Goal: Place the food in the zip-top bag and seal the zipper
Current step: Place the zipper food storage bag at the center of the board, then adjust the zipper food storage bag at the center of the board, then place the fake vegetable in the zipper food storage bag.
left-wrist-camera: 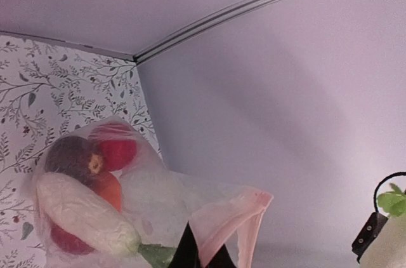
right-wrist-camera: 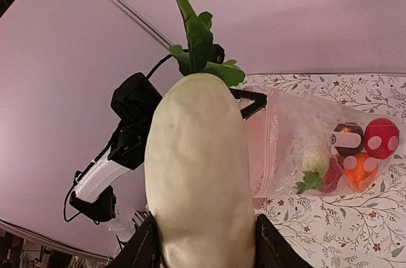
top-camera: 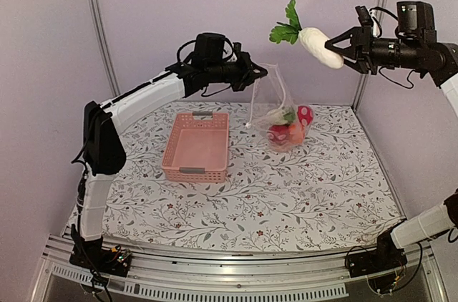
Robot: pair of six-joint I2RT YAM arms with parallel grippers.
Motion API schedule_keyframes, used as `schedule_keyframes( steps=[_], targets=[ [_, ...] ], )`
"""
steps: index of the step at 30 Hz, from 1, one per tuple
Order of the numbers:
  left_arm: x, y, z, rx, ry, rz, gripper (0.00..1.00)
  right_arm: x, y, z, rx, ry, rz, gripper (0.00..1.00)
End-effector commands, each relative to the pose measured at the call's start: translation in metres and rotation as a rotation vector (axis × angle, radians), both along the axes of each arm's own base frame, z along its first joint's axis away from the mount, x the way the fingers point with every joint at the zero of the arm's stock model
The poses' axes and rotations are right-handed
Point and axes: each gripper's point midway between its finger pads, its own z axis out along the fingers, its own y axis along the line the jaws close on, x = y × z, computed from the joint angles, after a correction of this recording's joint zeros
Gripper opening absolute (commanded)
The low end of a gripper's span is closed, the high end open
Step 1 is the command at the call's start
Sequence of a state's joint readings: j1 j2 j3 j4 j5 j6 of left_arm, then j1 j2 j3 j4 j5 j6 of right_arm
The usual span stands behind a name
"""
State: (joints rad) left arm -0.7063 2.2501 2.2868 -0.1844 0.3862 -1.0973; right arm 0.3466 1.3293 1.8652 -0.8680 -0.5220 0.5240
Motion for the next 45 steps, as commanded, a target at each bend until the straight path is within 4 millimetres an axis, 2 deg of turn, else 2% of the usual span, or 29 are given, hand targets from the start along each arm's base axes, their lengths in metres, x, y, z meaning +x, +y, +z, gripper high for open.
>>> schedule_keyframes(
  steps=[1,4,7,10,13,16,17,19,21,24,26,32,37,42,45],
  targets=[
    [-0.003,0.029,-0.054,0.219,0.062,0.058,0.00,0.006,-0.002,-0.028,-0.037,0.074,-0.028,0.21],
    [-0.009,0.036,-0.078,0.266,0.118,0.063,0.00,0.002,0.004,-0.045,-0.036,0.132,0.013,0.20],
    [-0.014,0.034,-0.072,0.254,0.121,0.066,0.00,-0.007,0.012,-0.056,-0.032,0.197,0.063,0.20],
    [-0.019,0.029,-0.040,0.195,0.076,0.075,0.00,-0.017,0.018,-0.062,-0.034,0.243,0.106,0.20],
    [-0.025,0.032,-0.009,0.142,0.062,0.125,0.00,-0.021,0.023,-0.060,-0.033,0.270,0.128,0.20],
    [-0.033,0.035,0.027,0.078,0.001,0.157,0.00,-0.020,0.031,-0.053,-0.008,0.270,0.158,0.20],
    [-0.034,0.035,0.032,0.076,-0.009,0.165,0.00,-0.020,0.034,-0.048,0.006,0.262,0.172,0.20],
    [-0.037,0.030,0.028,0.076,0.004,0.156,0.00,-0.020,0.041,-0.041,0.032,0.264,0.203,0.20],
    [-0.037,0.021,0.012,0.087,0.047,0.123,0.00,-0.018,0.047,-0.041,0.038,0.279,0.224,0.20],
    [-0.038,0.010,-0.013,0.105,0.108,0.074,0.00,-0.014,0.051,-0.055,0.028,0.315,0.224,0.20],
    [-0.038,0.007,-0.020,0.115,0.115,0.061,0.00,-0.013,0.052,-0.067,0.023,0.348,0.221,0.20],
    [-0.034,0.014,-0.026,0.154,0.088,0.083,0.00,-0.018,0.057,-0.106,-0.017,0.499,0.229,0.20],
    [-0.032,0.013,-0.039,0.180,0.092,0.082,0.00,-0.024,0.059,-0.130,-0.066,0.620,0.238,0.19],
    [-0.028,0.018,-0.044,0.224,0.046,0.109,0.00,-0.032,0.063,-0.139,-0.050,0.755,0.258,0.17],
    [-0.031,0.011,-0.033,0.194,0.016,0.066,0.00,-0.029,0.065,-0.142,-0.047,0.793,0.248,0.17]
  ],
)
